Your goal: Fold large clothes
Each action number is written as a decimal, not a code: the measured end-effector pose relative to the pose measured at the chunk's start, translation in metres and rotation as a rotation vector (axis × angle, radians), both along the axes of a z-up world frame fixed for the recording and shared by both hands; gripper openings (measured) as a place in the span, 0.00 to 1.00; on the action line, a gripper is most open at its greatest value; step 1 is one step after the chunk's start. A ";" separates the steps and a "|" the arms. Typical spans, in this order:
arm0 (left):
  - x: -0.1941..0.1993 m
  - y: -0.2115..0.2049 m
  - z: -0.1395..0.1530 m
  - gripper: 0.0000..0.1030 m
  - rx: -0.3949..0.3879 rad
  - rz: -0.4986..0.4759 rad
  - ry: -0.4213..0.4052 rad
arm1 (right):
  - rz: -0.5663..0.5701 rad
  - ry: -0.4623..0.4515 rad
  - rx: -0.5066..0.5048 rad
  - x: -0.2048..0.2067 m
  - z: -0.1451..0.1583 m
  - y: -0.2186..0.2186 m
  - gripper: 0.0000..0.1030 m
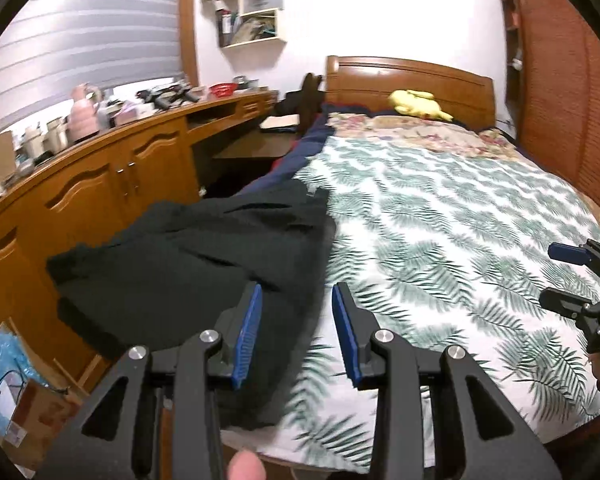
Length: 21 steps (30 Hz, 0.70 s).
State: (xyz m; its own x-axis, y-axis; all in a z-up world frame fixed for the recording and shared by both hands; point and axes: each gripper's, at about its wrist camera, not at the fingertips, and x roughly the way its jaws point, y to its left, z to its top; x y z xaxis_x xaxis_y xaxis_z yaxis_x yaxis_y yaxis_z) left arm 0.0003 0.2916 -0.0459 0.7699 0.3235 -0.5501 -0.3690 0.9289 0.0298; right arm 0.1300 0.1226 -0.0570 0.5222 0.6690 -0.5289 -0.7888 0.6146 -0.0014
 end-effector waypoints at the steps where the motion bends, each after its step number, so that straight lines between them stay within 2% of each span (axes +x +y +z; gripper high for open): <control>1: 0.005 -0.006 -0.001 0.34 -0.001 -0.008 0.005 | -0.010 0.000 0.003 0.000 -0.002 -0.006 0.90; 5: 0.029 -0.040 -0.010 0.35 -0.024 -0.087 0.030 | -0.068 0.005 0.015 0.002 -0.009 -0.040 0.90; 10: 0.058 -0.085 -0.024 0.36 -0.010 -0.148 0.059 | -0.156 0.019 0.002 0.009 -0.022 -0.081 0.92; 21: 0.090 -0.168 -0.046 0.36 -0.075 -0.270 0.085 | -0.368 0.066 0.017 0.012 -0.040 -0.181 0.92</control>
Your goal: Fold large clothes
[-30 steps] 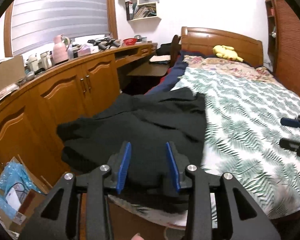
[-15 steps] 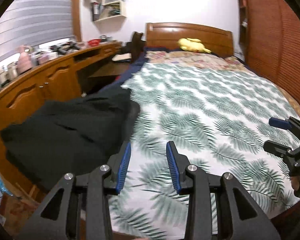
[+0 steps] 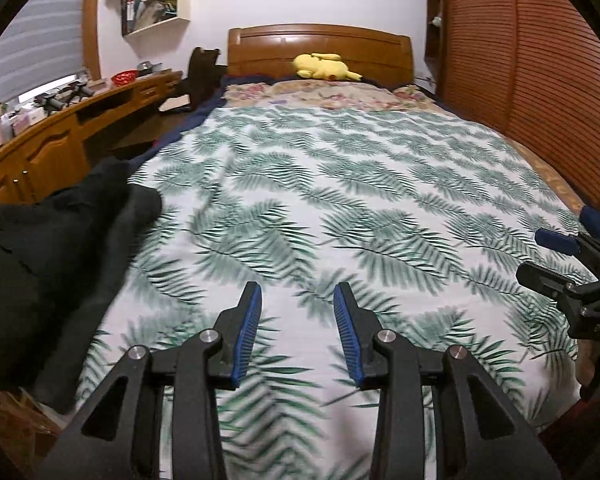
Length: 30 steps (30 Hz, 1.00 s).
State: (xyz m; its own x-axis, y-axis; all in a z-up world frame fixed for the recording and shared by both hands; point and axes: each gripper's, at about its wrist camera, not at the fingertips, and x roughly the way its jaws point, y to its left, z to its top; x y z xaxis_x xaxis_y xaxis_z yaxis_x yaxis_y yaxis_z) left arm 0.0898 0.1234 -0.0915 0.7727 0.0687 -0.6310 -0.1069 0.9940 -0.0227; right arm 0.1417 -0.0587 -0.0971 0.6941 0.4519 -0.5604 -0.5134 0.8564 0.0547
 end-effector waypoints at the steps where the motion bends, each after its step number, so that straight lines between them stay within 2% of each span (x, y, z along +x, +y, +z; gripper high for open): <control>1: 0.001 -0.007 -0.001 0.36 -0.002 -0.007 0.000 | -0.016 0.000 0.001 -0.001 -0.001 -0.008 0.92; 7: -0.002 -0.046 0.004 0.36 -0.010 -0.047 -0.009 | -0.110 -0.006 -0.004 -0.019 0.002 -0.046 0.92; 15: -0.020 -0.085 0.027 0.36 -0.023 -0.089 -0.043 | -0.191 -0.036 0.014 -0.054 0.024 -0.083 0.92; 22: -0.040 -0.106 0.064 0.36 -0.022 -0.109 -0.106 | -0.246 -0.087 0.051 -0.080 0.060 -0.109 0.92; 30: -0.061 -0.114 0.112 0.36 -0.013 -0.107 -0.189 | -0.283 -0.198 0.105 -0.111 0.112 -0.126 0.93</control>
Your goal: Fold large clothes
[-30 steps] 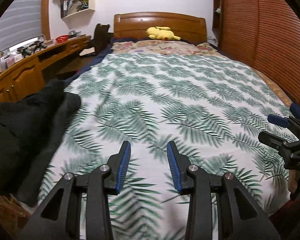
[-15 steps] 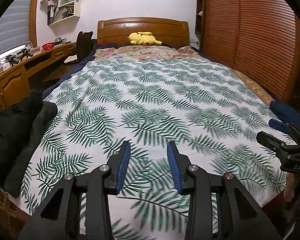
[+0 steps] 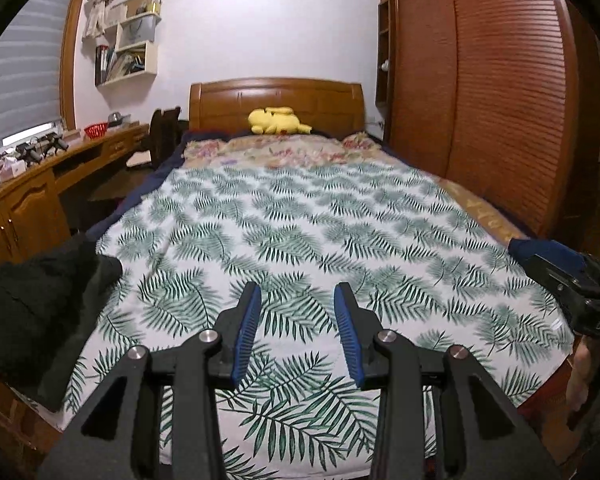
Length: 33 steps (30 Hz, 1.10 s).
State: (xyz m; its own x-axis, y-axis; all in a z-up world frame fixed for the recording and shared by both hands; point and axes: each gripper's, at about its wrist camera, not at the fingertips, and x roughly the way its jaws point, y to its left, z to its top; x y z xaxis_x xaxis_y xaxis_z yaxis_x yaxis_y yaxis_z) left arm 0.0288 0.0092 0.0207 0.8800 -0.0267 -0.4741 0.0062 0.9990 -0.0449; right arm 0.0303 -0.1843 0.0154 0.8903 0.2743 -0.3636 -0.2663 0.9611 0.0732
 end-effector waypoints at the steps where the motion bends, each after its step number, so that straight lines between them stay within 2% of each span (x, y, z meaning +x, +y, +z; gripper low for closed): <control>1: -0.003 -0.001 0.004 0.36 0.001 0.001 -0.008 | -0.003 -0.011 0.001 -0.003 0.005 -0.001 0.93; 10: -0.027 -0.005 0.030 0.37 0.007 0.004 -0.071 | -0.014 -0.081 0.006 -0.024 0.031 -0.005 0.93; 33: -0.028 -0.006 0.028 0.37 0.006 0.008 -0.068 | -0.011 -0.080 0.004 -0.026 0.033 -0.006 0.93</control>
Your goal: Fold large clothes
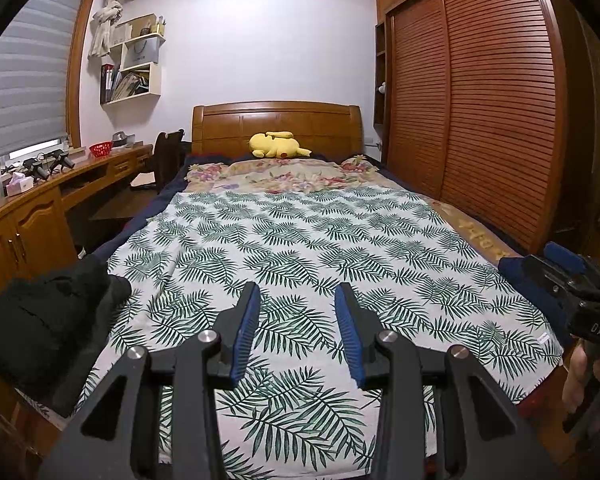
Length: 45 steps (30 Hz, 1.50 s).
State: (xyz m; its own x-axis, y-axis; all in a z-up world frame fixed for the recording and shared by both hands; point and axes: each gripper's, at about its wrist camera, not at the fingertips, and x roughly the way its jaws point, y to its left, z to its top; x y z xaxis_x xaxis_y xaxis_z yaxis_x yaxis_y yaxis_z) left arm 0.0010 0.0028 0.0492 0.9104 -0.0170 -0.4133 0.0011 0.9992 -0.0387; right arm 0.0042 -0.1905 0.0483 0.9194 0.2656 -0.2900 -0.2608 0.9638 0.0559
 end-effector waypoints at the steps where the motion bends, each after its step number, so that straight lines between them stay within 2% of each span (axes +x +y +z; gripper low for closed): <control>1: 0.000 0.000 0.000 0.37 0.000 0.000 -0.001 | -0.001 -0.001 -0.001 0.000 0.000 0.000 0.93; 45: -0.003 0.001 0.000 0.38 -0.002 0.009 0.000 | 0.006 0.016 0.008 -0.001 -0.010 0.007 0.93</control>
